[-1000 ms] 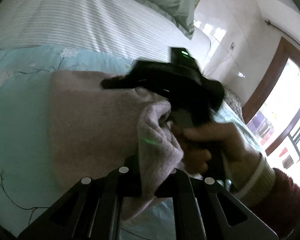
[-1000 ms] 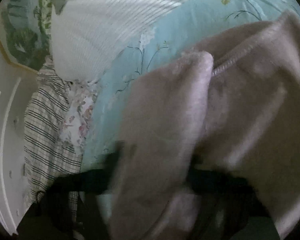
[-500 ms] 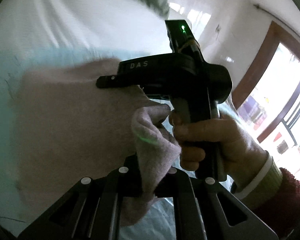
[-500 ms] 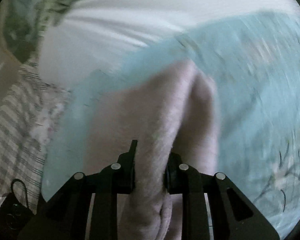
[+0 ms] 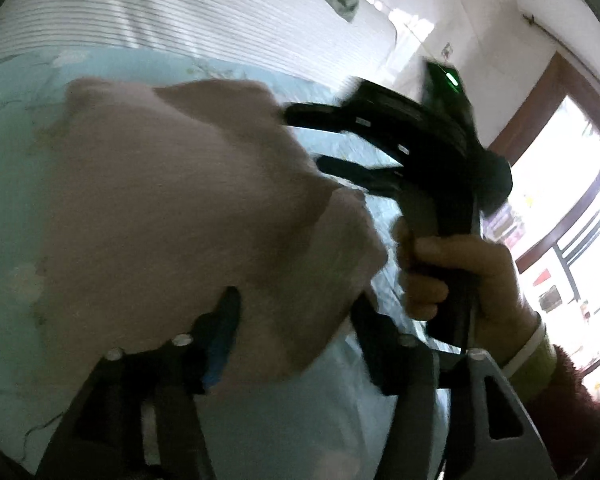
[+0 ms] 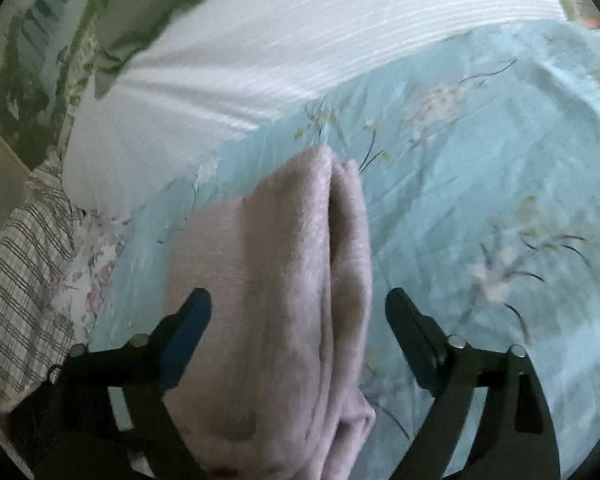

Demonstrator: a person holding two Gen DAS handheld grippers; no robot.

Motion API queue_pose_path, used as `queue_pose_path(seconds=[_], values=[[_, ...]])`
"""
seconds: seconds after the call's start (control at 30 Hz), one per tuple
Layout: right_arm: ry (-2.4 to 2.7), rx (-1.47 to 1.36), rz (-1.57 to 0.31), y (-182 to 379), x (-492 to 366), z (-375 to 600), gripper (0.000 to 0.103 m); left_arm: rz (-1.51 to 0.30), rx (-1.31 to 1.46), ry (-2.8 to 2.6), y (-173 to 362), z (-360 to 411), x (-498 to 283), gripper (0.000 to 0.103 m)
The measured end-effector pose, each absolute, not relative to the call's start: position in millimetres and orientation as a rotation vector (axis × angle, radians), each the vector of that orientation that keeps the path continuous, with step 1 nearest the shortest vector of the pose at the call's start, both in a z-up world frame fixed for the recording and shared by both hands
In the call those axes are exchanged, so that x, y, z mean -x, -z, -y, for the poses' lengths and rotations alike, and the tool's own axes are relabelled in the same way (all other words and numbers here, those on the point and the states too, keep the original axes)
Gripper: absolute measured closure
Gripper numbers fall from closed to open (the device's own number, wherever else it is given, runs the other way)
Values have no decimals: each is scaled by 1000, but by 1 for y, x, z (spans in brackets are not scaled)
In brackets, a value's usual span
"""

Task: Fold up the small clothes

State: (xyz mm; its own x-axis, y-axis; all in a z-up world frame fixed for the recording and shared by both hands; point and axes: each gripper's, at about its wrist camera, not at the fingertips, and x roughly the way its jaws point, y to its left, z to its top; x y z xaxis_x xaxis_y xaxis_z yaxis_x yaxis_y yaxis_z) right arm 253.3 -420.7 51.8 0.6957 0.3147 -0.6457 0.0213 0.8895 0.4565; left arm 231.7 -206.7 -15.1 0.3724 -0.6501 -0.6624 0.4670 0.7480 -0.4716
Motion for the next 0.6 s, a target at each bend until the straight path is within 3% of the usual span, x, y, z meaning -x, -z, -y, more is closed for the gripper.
queue_pose_path(seconds=[0.13, 0.37, 0.6], values=[[-179, -517, -834, -39, -242, 430, 11, -925, 284, 660, 10, 158, -230, 20], [-195, -566, -886, -21, -247, 434, 11, -1008, 463, 549, 33, 101, -277, 20], [-263, -583, -922, -12, -273, 429, 11, -1096, 521, 539, 66, 105, -325, 20]])
